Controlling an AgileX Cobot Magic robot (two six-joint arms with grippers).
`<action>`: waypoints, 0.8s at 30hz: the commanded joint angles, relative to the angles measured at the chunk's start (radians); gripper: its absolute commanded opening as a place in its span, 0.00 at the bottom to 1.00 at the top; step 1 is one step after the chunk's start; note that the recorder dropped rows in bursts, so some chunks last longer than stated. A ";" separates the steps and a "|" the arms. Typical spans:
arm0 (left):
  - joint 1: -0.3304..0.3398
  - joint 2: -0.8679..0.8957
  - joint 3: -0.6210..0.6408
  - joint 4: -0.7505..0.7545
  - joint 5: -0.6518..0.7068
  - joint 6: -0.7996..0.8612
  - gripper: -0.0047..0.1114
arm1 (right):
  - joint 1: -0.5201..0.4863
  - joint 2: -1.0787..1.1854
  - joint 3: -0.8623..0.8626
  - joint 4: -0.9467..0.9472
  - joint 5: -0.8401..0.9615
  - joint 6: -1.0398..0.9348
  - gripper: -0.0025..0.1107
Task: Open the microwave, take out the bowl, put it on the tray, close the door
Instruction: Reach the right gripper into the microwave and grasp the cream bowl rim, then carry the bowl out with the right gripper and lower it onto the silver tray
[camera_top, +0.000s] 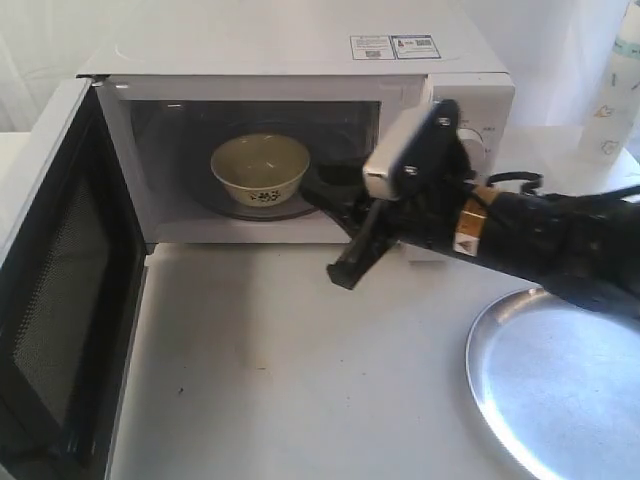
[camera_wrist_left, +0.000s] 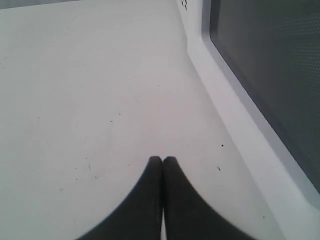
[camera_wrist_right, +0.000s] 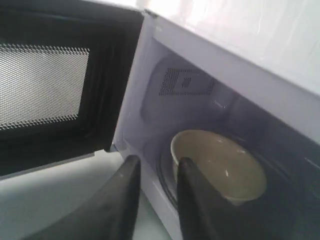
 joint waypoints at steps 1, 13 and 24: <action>-0.005 -0.002 -0.003 -0.013 0.002 0.000 0.04 | 0.115 0.190 -0.250 0.034 0.194 -0.024 0.47; -0.005 -0.002 -0.003 -0.013 0.002 0.000 0.04 | 0.188 0.540 -0.726 0.005 0.633 -0.051 0.27; -0.005 -0.002 -0.003 -0.013 0.002 0.000 0.04 | 0.351 0.413 -0.619 -0.135 0.747 0.108 0.02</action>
